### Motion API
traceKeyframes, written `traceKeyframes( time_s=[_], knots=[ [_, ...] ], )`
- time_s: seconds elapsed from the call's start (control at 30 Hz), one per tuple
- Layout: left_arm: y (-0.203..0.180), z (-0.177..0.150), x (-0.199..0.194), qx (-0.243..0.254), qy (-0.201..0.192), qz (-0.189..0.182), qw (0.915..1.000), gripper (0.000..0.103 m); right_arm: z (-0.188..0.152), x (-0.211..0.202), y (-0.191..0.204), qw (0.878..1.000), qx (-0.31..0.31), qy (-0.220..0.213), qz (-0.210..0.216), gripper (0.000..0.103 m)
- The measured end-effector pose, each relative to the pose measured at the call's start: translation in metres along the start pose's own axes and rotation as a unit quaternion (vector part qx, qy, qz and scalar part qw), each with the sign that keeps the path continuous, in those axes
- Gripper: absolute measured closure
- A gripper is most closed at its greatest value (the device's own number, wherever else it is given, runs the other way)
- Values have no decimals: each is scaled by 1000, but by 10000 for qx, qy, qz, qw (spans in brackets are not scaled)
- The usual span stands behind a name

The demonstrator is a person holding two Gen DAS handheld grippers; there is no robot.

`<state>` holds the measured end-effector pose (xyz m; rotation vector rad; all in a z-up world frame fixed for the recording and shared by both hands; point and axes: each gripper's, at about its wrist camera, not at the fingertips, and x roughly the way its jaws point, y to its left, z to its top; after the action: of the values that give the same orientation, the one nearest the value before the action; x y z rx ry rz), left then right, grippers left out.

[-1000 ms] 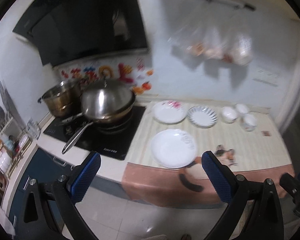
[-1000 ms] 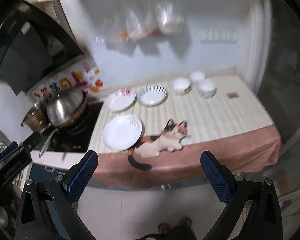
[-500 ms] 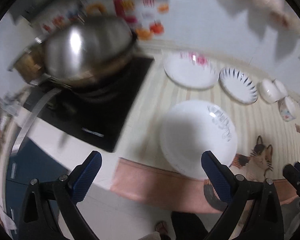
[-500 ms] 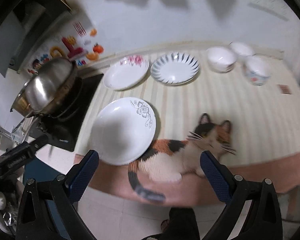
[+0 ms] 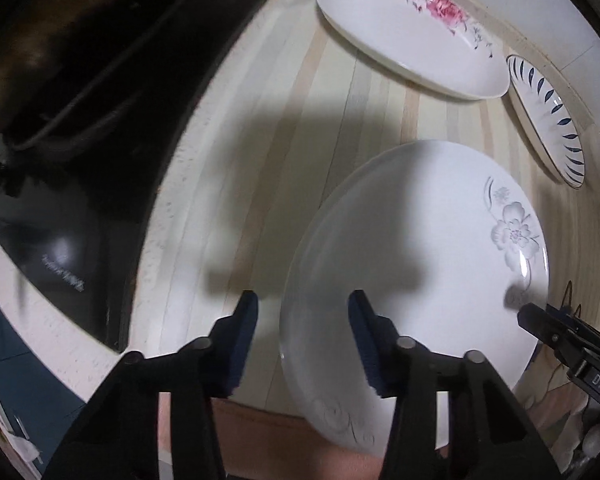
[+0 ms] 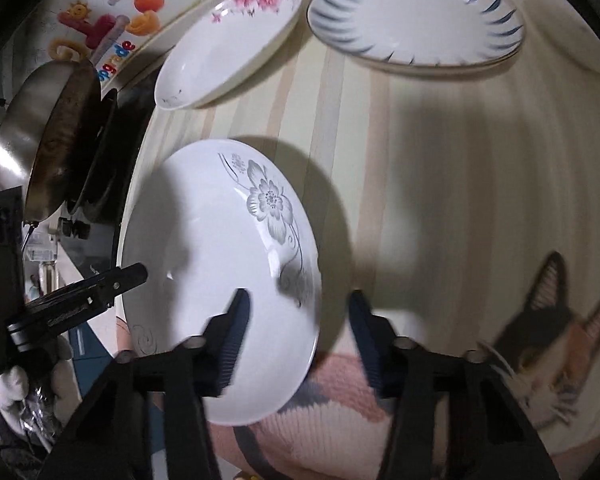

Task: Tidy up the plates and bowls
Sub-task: 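Close both grippers on the grey-flower plate rim and lift it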

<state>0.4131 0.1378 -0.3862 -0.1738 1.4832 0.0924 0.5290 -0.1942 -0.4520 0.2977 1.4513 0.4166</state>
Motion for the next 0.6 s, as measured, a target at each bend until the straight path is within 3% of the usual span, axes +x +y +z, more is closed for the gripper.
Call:
traceKeyframes(
  time_s=[0.07, 0.2, 0.47, 0.6],
  knots=[
    [0, 0, 4, 9, 25, -152, 9999, 70, 5, 8, 0, 9999, 20, 96, 137, 78],
    [-1, -5, 3, 16, -60, -208, 9998, 71, 4, 10, -1, 9998, -2, 50, 169, 87],
    [-19, -5, -7, 130, -133, -161, 9997, 74, -2, -8, -16, 9996, 81, 30, 258, 88],
    [-46, -5, -19, 267, -232, -211, 9992, 74, -3, -28, -30, 9995, 167, -114, 259, 88]
  ],
)
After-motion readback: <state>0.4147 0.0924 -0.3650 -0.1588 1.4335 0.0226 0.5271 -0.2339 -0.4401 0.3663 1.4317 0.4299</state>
